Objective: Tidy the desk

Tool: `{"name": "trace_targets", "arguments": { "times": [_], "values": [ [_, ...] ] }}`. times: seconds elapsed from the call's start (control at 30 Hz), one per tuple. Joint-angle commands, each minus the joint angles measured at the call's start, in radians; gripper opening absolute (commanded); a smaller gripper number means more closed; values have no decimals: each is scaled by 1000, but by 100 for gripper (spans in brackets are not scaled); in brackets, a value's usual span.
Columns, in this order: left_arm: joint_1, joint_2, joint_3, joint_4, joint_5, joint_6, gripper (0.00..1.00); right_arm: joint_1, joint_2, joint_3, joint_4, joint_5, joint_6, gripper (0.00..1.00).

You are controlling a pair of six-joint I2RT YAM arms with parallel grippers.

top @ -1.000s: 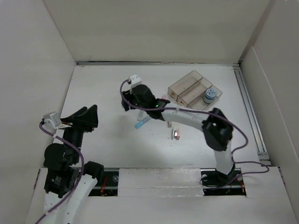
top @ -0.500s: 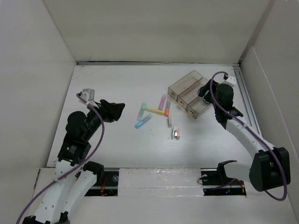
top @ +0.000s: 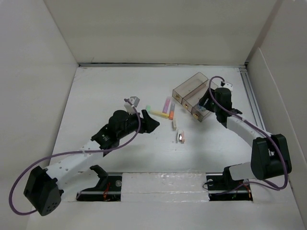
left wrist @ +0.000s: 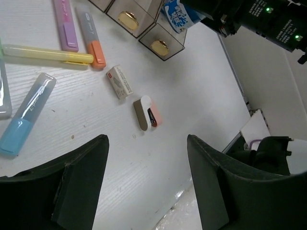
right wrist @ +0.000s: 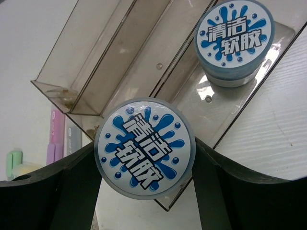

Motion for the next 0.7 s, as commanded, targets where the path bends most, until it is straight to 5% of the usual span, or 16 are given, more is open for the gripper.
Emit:
{"name": "trace_targets", "arguments": {
  "times": [0.0, 0.17, 0.23, 0.67],
  "values": [
    [-81, 59, 46, 106, -85, 7, 62, 19, -12, 32, 54, 39, 4, 47],
    [-391, 290, 158, 8, -462, 37, 71, 51, -32, 16, 37, 88, 6, 47],
    [-441, 350, 210, 0, -469, 27, 72, 51, -36, -1, 40, 111, 14, 47],
    [-472, 624, 331, 8, -496, 2, 76, 82, -19, -17, 34, 180, 23, 52]
  ]
}}
